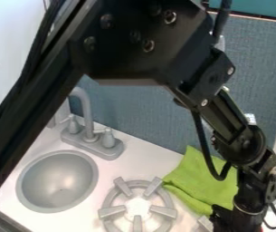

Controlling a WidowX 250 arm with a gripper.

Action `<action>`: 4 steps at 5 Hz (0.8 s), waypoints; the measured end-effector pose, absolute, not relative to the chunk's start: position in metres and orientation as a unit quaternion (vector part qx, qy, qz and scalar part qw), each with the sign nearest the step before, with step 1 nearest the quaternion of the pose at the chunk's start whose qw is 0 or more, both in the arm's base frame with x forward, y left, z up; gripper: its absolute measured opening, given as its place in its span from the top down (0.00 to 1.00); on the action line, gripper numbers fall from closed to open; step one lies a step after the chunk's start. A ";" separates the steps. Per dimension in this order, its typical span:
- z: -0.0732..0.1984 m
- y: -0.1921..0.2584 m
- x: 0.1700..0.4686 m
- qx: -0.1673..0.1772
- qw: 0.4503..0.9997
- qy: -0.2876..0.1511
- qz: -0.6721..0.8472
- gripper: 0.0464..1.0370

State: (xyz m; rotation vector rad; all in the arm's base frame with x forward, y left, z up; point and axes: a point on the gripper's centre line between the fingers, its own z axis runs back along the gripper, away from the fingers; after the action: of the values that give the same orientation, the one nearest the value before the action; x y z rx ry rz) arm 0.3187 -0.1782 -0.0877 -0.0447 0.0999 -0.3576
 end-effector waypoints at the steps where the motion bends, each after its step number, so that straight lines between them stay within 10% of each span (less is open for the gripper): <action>1: -0.087 -0.176 0.313 -0.019 0.984 0.041 -0.171 0.04; 4: -0.008 -0.136 0.272 -0.039 0.992 -0.019 -0.119 0.04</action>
State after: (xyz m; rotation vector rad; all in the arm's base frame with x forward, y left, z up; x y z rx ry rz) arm 0.2716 -0.1365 -0.0082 -0.0791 -0.0383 -0.2392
